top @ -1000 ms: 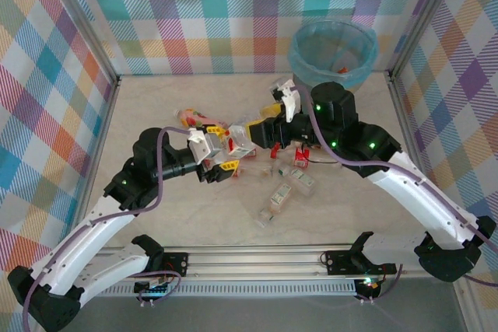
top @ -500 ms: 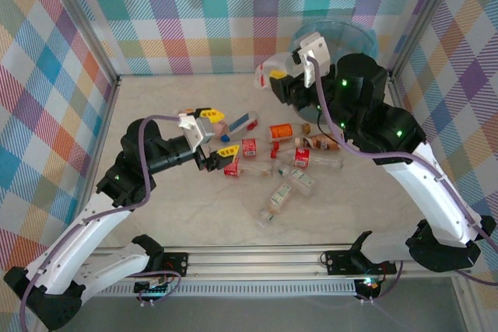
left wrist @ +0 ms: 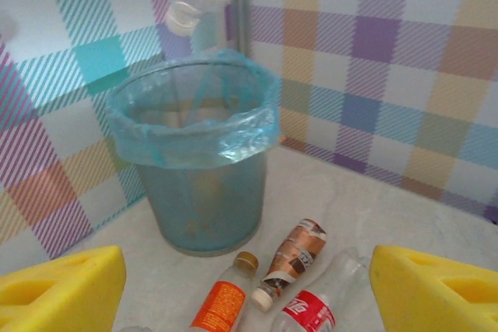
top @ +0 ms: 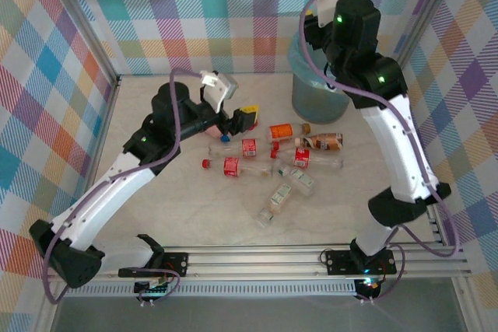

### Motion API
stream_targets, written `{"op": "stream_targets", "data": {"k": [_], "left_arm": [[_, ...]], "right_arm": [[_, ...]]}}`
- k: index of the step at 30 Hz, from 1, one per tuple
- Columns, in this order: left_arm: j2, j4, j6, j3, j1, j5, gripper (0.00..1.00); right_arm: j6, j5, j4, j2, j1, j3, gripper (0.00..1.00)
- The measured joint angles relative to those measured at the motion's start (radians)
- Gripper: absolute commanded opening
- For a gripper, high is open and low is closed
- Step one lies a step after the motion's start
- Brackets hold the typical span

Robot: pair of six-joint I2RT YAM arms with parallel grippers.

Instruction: Put the plastic bottles in the bin

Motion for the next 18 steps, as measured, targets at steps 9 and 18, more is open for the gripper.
{"op": "stream_targets", "data": {"k": [9,18], "left_arm": [[0.078,-0.034,-0.095,0.048,0.000,-0.043,0.83],[0.079,-0.056,-0.066,0.024,0.000,-0.050,0.84]], "right_arm": [[0.098,0.015,-0.116,0.171,-0.070,0.056,0.61],[0.224,-0.024,-0.216,0.312,-0.098,0.102,0.65]]}}
